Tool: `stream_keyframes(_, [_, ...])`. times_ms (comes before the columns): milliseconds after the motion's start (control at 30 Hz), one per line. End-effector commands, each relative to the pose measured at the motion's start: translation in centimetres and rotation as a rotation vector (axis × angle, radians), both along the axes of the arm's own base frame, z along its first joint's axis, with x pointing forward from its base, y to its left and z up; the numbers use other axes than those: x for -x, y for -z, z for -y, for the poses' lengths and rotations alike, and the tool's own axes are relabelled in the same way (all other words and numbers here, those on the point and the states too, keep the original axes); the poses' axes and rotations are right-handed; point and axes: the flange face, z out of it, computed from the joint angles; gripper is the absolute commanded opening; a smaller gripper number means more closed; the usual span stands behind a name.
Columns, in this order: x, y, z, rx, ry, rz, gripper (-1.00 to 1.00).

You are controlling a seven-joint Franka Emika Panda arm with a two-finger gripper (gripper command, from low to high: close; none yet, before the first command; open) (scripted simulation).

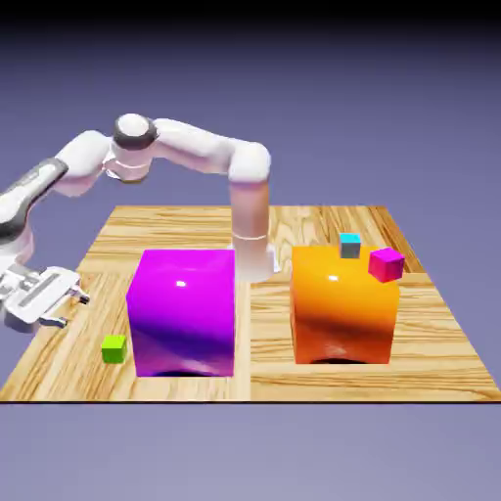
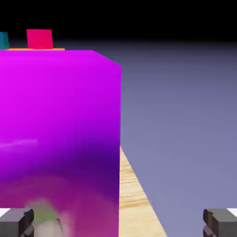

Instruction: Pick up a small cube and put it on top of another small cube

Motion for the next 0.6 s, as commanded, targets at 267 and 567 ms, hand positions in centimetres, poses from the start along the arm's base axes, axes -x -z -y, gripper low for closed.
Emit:
stream_keyframes(267, [1.7,8.5,-3.2,-0.044,-0.131,-0.003,0.00])
stream_keyframes(567, [1.7,7.7,-2.0,-0.044,-0.131,-0.003,-1.00])
